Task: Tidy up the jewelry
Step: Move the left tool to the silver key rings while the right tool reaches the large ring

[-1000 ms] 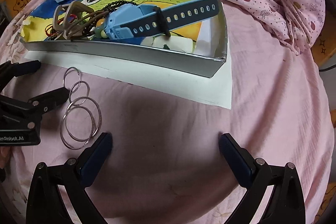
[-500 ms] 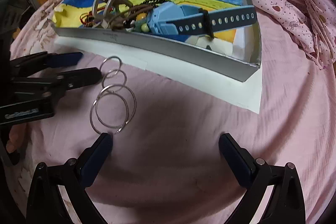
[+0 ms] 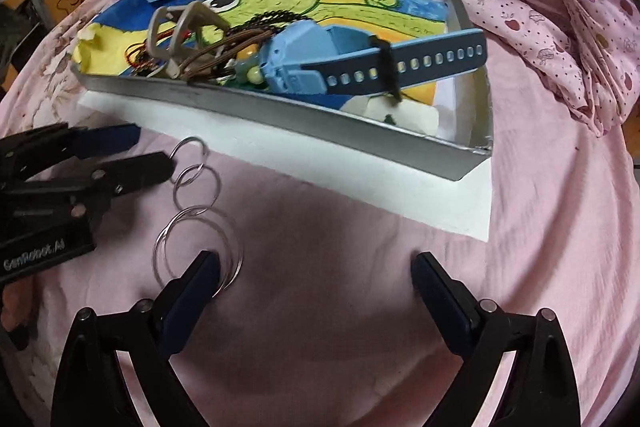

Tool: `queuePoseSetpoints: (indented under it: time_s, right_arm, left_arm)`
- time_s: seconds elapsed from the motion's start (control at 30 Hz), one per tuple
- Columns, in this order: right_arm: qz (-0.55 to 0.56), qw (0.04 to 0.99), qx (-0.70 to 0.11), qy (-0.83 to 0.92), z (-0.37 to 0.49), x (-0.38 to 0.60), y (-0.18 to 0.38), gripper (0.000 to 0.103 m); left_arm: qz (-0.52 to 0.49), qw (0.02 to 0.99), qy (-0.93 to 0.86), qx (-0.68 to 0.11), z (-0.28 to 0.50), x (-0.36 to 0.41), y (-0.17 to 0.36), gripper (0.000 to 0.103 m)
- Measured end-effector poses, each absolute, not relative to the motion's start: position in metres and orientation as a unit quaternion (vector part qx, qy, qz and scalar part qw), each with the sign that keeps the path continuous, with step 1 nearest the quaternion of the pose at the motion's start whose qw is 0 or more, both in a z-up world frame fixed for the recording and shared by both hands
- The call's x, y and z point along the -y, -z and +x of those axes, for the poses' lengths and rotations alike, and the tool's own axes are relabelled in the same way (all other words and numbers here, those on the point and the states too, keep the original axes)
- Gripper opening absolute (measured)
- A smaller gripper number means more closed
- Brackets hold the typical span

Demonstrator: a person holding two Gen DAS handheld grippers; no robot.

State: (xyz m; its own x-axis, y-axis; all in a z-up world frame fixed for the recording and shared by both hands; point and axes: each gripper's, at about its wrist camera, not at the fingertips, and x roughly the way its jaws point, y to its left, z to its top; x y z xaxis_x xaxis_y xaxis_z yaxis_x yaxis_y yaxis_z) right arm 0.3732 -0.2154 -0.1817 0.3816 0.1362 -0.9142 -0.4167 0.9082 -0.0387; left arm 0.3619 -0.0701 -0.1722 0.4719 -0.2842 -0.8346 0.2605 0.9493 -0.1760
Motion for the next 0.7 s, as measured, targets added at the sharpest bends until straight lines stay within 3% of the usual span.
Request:
queuePoseSetpoints:
  time_s: [0.13,0.3,0.43,0.7]
  right_arm:
    - [-0.138,0.828,-0.521,-0.151,0.379,0.215,0.182,0.093]
    - [-0.125,0.833,-0.523,-0.130,0.381,0.230,0.179,0.079]
    - [-0.120,0.832,-0.525,-0.133,0.381,0.234,0.176,0.063]
    - [-0.109,0.826,-0.533,-0.150,0.382,0.240,0.177,0.054]
  left_arm:
    - [0.003,0.861,0.157,-0.483,0.360,0.073,0.173,0.042]
    - [-0.006,0.857,0.158,-0.490,0.358,0.071,0.173,0.023]
    - [-0.042,0.844,0.182,-0.503,0.354,0.068,0.169,0.021]
    - [-0.096,0.825,0.231,-0.507,0.364,0.068,0.170,0.021]
